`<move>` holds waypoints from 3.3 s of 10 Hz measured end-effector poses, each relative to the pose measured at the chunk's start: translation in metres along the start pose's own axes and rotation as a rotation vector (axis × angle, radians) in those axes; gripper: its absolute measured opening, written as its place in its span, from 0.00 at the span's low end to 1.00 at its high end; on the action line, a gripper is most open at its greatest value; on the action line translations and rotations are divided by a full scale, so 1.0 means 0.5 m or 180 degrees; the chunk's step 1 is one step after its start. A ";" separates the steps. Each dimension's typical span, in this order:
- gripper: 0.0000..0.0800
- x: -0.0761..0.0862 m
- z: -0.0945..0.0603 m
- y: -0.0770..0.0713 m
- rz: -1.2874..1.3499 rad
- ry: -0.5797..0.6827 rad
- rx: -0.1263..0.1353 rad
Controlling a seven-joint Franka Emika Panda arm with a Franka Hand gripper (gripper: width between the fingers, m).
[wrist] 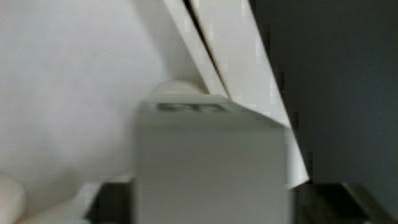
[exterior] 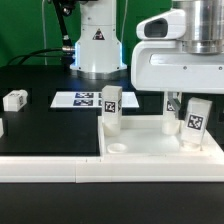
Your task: Assemble square table
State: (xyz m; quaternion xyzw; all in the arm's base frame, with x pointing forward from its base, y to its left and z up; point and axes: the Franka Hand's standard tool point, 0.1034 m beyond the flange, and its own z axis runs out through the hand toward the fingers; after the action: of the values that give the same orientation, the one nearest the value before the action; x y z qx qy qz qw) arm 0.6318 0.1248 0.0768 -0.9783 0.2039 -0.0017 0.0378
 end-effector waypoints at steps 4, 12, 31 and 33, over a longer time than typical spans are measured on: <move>0.37 0.007 -0.001 0.014 0.0117 0.0019 -0.0047; 0.37 0.024 0.008 0.052 0.3131 -0.0074 0.0277; 0.81 -0.001 0.003 0.002 0.0449 0.0226 -0.0045; 0.68 -0.001 0.004 0.002 0.0575 0.0224 -0.0040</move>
Offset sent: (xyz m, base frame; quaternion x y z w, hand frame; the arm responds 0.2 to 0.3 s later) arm 0.0000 0.0000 0.0000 0.0000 0.0000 0.0650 0.9979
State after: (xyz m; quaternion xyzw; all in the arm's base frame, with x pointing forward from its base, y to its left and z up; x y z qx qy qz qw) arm 0.6310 0.1241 0.0748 -0.9554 0.2925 -0.0313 0.0246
